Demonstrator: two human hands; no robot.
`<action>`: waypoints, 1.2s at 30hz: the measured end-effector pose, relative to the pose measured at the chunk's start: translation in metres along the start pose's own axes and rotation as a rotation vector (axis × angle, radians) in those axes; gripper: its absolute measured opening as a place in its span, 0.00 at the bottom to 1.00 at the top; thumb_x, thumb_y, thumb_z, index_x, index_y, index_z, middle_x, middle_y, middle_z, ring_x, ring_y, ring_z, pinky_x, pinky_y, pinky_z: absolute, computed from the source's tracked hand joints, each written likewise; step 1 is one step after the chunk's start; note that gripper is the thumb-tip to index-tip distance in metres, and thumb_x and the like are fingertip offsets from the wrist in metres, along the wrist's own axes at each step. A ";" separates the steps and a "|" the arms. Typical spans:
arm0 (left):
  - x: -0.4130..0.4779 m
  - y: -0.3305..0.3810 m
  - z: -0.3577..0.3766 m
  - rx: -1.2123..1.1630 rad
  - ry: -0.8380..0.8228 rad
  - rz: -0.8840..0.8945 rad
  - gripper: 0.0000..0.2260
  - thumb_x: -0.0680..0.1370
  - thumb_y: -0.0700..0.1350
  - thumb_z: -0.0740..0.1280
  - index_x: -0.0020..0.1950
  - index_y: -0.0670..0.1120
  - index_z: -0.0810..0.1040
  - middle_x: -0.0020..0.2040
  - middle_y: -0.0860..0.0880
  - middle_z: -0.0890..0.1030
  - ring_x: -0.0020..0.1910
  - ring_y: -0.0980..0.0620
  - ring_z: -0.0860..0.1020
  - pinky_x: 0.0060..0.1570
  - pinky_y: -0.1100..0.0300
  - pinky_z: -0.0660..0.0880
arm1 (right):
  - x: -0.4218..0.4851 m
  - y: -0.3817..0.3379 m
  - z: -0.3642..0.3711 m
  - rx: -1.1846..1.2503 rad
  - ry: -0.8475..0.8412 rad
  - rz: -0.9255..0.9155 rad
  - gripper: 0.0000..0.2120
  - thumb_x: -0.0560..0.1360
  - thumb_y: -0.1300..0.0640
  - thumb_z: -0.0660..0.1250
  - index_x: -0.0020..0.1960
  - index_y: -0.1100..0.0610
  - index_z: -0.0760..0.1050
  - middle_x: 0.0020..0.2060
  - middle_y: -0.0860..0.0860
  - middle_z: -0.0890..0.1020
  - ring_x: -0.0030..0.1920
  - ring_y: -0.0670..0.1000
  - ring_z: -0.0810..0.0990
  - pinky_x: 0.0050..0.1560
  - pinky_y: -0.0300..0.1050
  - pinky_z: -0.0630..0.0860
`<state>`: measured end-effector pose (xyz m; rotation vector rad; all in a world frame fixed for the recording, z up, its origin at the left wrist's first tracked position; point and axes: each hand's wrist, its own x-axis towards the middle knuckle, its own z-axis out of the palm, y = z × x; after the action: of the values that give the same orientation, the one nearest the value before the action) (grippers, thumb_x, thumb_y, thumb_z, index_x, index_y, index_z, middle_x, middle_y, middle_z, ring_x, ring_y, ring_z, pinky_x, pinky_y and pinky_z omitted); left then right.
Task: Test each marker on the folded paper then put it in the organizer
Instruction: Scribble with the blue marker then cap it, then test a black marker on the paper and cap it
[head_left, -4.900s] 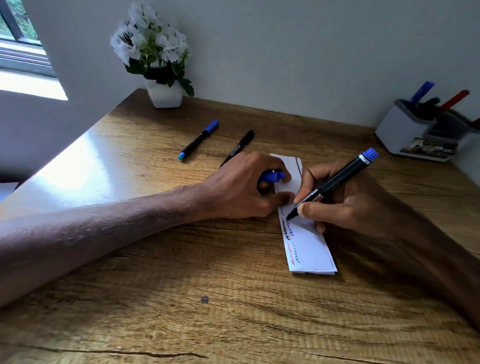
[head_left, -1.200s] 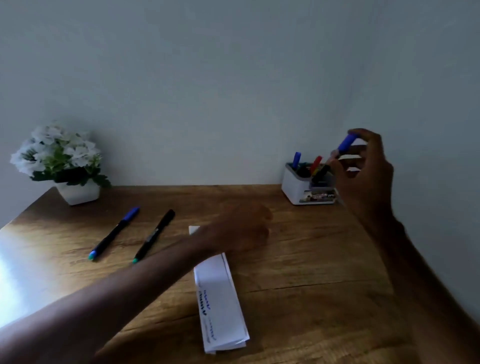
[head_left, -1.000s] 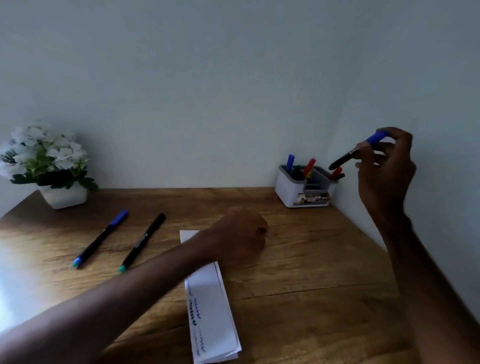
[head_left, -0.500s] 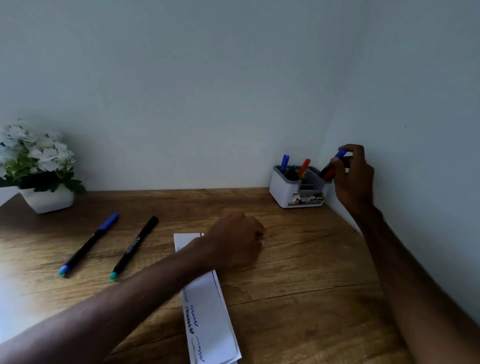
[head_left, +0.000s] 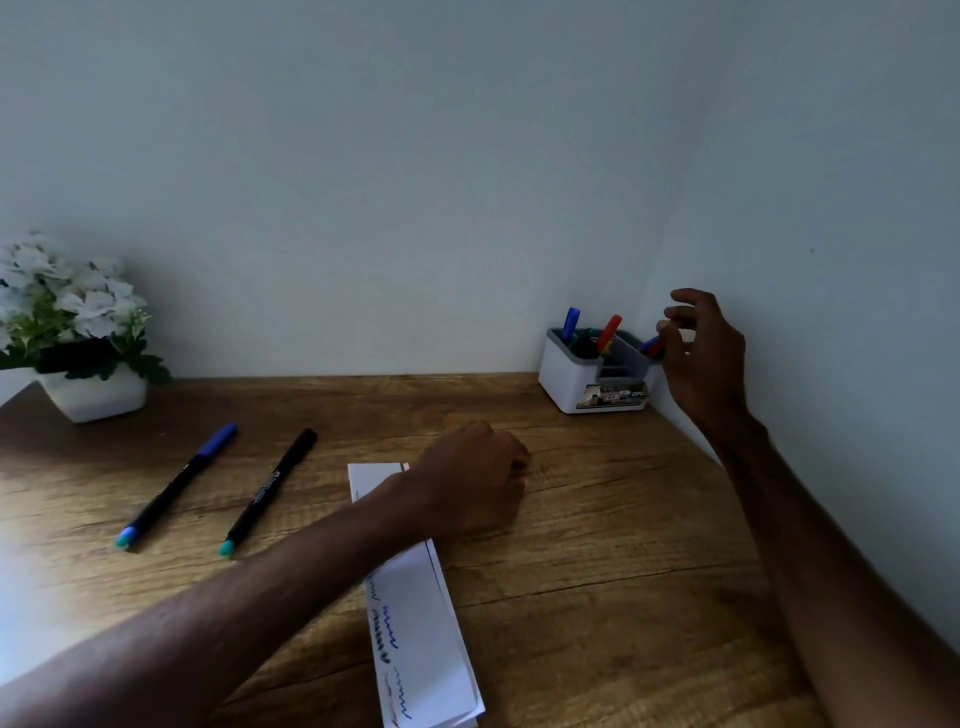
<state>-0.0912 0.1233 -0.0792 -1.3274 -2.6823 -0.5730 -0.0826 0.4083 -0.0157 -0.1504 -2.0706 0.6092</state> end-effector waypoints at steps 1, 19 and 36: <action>0.000 0.000 0.000 0.004 -0.003 -0.001 0.14 0.82 0.50 0.64 0.62 0.46 0.82 0.55 0.49 0.85 0.55 0.51 0.80 0.55 0.52 0.80 | -0.001 -0.001 -0.001 -0.007 0.004 -0.001 0.18 0.79 0.65 0.67 0.69 0.61 0.72 0.59 0.59 0.82 0.59 0.56 0.82 0.57 0.54 0.81; -0.023 -0.004 -0.021 0.025 -0.035 -0.023 0.09 0.81 0.50 0.67 0.57 0.49 0.83 0.52 0.52 0.85 0.47 0.56 0.81 0.48 0.56 0.81 | -0.065 -0.113 0.011 0.116 -0.037 -0.391 0.08 0.75 0.69 0.67 0.51 0.60 0.80 0.47 0.53 0.83 0.49 0.50 0.81 0.50 0.41 0.78; -0.148 -0.045 -0.058 0.420 0.366 -0.452 0.14 0.77 0.45 0.68 0.61 0.44 0.80 0.60 0.43 0.82 0.60 0.41 0.77 0.58 0.48 0.74 | -0.145 -0.179 0.045 0.167 -0.718 -0.645 0.08 0.75 0.64 0.70 0.47 0.53 0.84 0.45 0.46 0.86 0.39 0.44 0.81 0.38 0.35 0.77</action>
<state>-0.0403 -0.0338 -0.0748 -0.4623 -2.5862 -0.2278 -0.0164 0.1879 -0.0599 0.9227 -2.5269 0.4530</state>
